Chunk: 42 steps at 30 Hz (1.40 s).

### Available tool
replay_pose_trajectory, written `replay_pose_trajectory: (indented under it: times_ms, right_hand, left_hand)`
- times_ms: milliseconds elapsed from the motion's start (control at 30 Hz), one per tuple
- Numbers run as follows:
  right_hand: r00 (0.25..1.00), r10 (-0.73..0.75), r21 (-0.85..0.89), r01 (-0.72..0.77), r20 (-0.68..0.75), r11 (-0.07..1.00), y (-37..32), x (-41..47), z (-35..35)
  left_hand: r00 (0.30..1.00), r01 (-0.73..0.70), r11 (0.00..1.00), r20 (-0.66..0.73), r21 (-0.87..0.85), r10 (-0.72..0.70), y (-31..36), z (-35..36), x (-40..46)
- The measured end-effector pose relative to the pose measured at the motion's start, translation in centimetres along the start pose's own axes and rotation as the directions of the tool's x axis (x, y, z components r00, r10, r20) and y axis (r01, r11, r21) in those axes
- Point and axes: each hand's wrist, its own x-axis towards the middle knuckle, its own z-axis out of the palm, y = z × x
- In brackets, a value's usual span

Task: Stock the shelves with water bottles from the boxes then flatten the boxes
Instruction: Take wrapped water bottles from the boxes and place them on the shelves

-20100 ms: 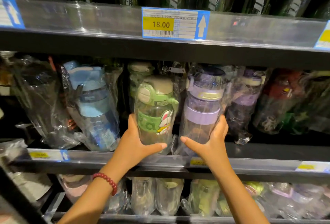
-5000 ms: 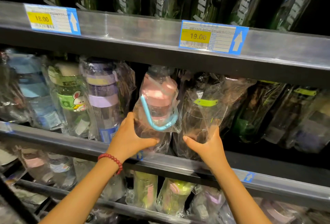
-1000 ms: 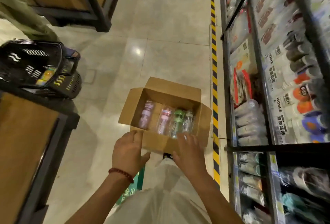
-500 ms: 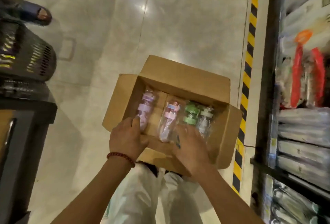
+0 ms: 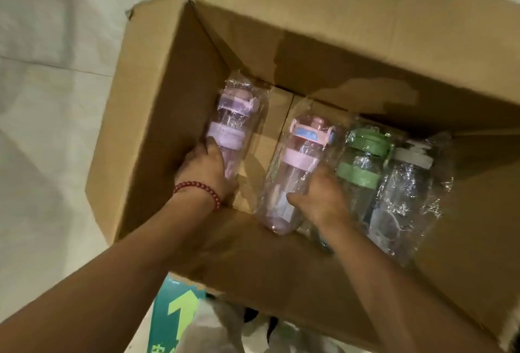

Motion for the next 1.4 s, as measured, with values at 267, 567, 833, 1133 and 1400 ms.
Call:
replay_pose_trajectory:
  times_ms: [267, 567, 833, 1133, 1400]
  right_hand:
    - [0.979, 0.201, 0.469, -0.170, -0.017, 0.867, 0.3, 4.4, 5.7]
    - [0.932, 0.360, 0.610, -0.265, -0.035, 0.747, -0.8, 5.0, 5.1]
    - [0.965, 0.257, 0.693, -0.146, -0.059, 0.706, -0.9, -1.0, 1.7]
    - [0.973, 0.219, 0.761, -0.091, -0.069, 0.642, -1.8, -11.9, -7.7]
    - [0.971, 0.161, 0.772, 0.034, -0.175, 0.635, -3.9, -24.8, -17.4]
  left_hand:
    - [0.986, 0.155, 0.901, 0.002, -0.405, -0.168, 1.4, 4.0, 3.9]
    - [0.955, 0.278, 0.632, 0.137, -0.724, -0.264, 2.2, 4.8, 4.1]
    - [0.981, 0.185, 0.696, 0.093, -0.694, -0.167, 1.8, 0.5, -1.3]
    - [0.997, 0.035, 0.658, -0.017, -0.753, -0.073, 3.2, -9.2, -12.1]
    - [0.984, -0.129, 0.609, -0.177, -0.782, -0.019, 4.3, -18.5, -25.0]
